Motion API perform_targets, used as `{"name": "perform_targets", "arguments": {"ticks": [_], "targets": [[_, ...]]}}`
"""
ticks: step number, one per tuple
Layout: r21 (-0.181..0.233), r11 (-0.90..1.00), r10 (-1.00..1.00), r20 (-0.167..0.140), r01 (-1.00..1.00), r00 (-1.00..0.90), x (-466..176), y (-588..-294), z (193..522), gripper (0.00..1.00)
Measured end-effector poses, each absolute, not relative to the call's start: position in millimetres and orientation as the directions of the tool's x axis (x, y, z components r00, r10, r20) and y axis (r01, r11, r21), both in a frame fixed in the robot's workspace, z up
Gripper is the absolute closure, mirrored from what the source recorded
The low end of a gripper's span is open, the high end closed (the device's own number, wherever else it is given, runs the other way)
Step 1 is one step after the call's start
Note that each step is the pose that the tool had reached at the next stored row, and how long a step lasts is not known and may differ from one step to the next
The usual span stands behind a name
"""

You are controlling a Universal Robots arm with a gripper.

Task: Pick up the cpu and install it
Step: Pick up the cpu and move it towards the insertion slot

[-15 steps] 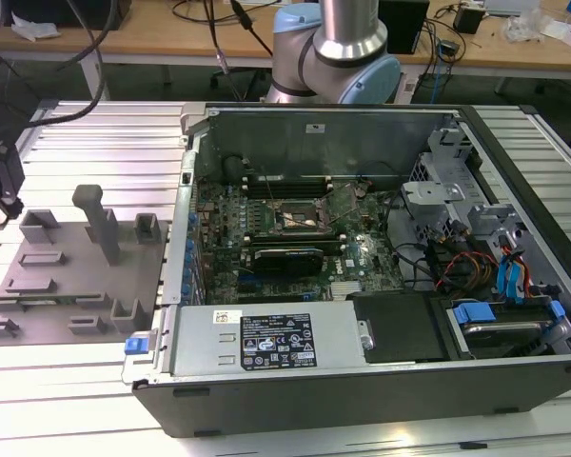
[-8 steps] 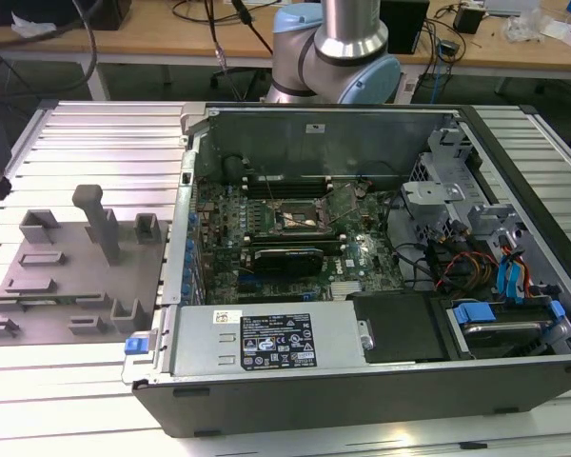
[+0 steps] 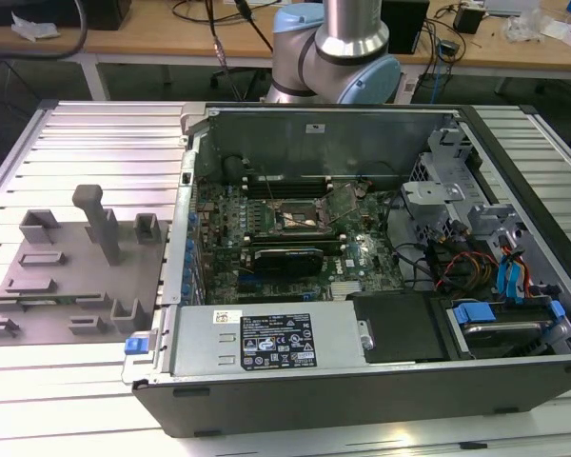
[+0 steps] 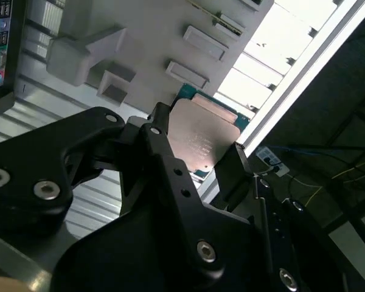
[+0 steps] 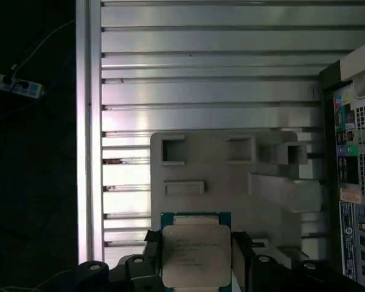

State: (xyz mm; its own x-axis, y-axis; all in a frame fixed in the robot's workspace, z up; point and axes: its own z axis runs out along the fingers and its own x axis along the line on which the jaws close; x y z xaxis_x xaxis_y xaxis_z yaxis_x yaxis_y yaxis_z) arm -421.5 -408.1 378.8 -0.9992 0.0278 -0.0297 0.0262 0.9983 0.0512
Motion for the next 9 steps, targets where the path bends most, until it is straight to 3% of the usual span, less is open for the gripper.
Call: {"name": "perform_targets", "arguments": {"ticks": [9], "targets": [[0.051,0.998,0.028,-0.03,0.026,-0.999,-421.5,-406.9,429.4,0.45]]}}
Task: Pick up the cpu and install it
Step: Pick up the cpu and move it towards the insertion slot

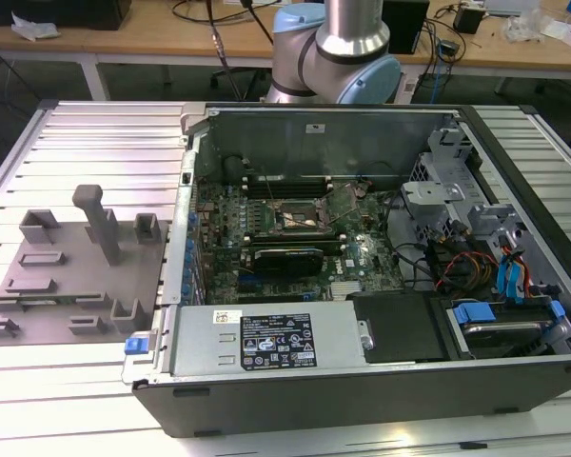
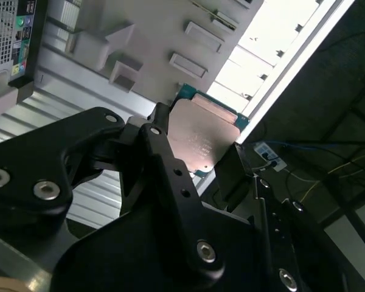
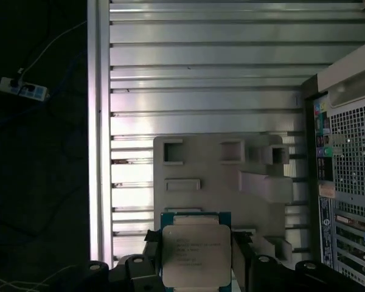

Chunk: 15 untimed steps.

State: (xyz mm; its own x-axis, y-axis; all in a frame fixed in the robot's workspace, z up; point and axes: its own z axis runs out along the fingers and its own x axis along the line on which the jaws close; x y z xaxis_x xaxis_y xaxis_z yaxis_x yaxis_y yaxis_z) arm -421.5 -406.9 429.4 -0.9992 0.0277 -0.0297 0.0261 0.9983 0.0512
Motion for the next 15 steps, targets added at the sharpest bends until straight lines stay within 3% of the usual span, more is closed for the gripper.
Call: {"name": "perform_targets", "arguments": {"ticks": [5,15], "targets": [[0.051,0.998,0.028,-0.03,0.026,-0.999,-421.5,-406.4,453.9,0.45],[0.051,0.998,0.028,-0.03,0.026,-0.999,-412.3,-406.4,455.6,0.45]]}}
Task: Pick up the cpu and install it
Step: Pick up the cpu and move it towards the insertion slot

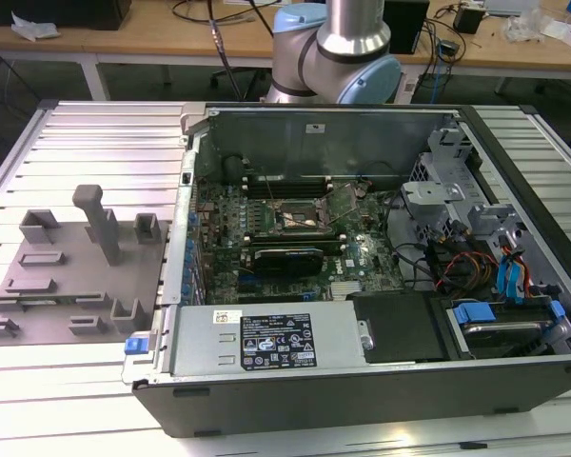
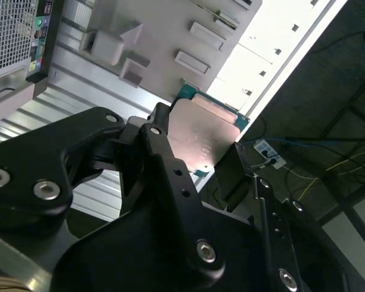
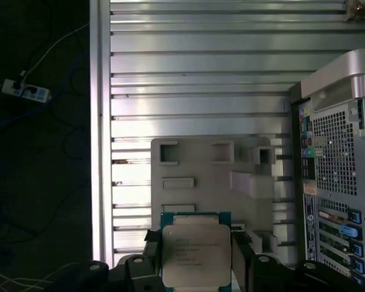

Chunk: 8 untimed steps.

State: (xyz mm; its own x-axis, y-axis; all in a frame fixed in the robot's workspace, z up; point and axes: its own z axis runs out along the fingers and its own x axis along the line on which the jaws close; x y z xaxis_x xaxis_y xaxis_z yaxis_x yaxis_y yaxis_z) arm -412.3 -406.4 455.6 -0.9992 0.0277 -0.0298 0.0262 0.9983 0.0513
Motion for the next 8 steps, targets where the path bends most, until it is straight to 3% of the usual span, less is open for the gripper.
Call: {"name": "perform_targets", "arguments": {"ticks": [8], "targets": [[0.051,0.998,0.028,-0.03,0.026,-0.999,-390.3,-406.3,455.6,0.45]]}}
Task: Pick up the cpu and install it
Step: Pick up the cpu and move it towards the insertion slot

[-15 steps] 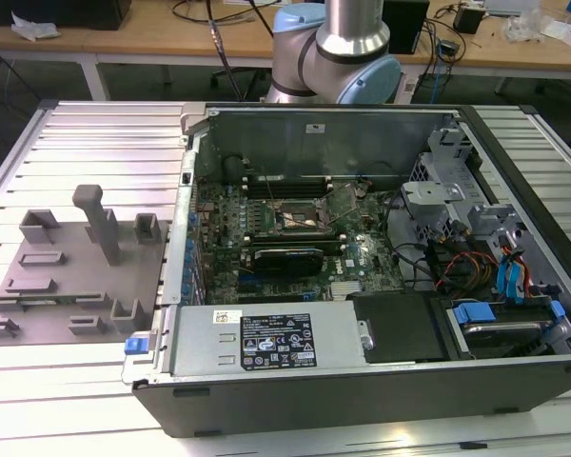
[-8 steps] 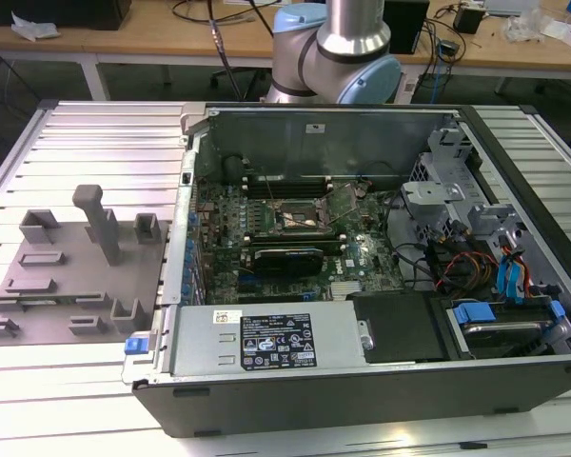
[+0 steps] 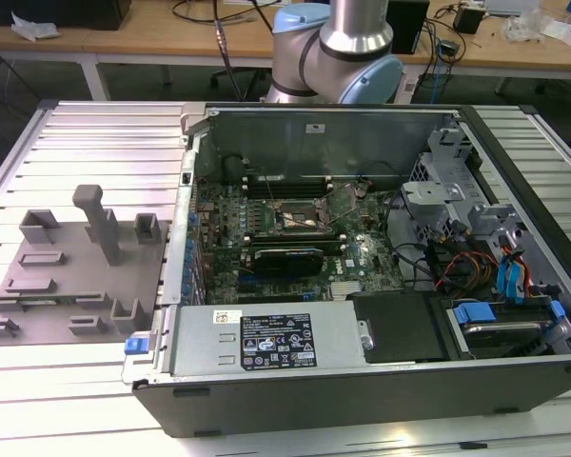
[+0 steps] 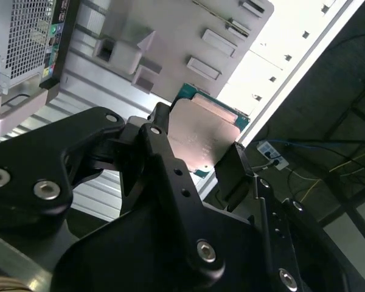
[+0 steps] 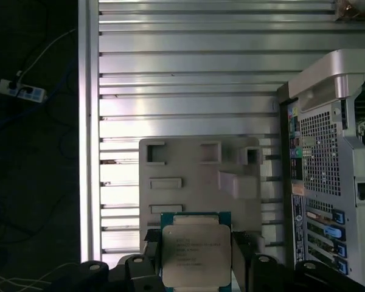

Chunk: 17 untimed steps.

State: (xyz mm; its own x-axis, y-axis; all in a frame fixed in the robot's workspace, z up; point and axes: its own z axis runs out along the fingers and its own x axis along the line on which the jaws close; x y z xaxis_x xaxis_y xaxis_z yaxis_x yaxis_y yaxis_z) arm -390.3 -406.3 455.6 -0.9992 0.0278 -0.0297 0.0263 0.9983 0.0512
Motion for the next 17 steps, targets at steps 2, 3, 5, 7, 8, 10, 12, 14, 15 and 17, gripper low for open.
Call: {"name": "perform_targets", "arguments": {"ticks": [2,3,5,7,8,10,12,14,15,17], "targets": [[0.051,0.998,0.028,-0.03,0.026,-0.999,-385.7,-406.4,455.5,0.45],[0.051,0.998,0.028,-0.03,0.026,-0.999,-381.7,-406.4,455.5,0.45],[0.051,0.998,0.028,-0.03,0.026,-0.999,-376.3,-406.4,455.5,0.45],[0.051,0.998,0.028,-0.03,0.026,-0.999,-369.8,-406.3,455.5,0.45],[0.051,0.998,0.028,-0.03,0.026,-0.999,-364.2,-406.3,455.4,0.45],[0.051,0.998,0.028,-0.03,0.026,-0.999,-355.9,-406.4,455.5,0.45],[0.051,0.998,0.028,-0.03,0.026,-0.999,-348.9,-406.4,455.5,0.45],[0.051,0.998,0.028,-0.03,0.026,-0.999,-342.4,-406.4,455.4,0.45],[0.051,0.998,0.028,-0.03,0.026,-0.999,-339.3,-406.3,455.4,0.45],[0.051,0.998,0.028,-0.03,0.026,-0.999,-330.4,-406.3,455.4,0.45]]}}
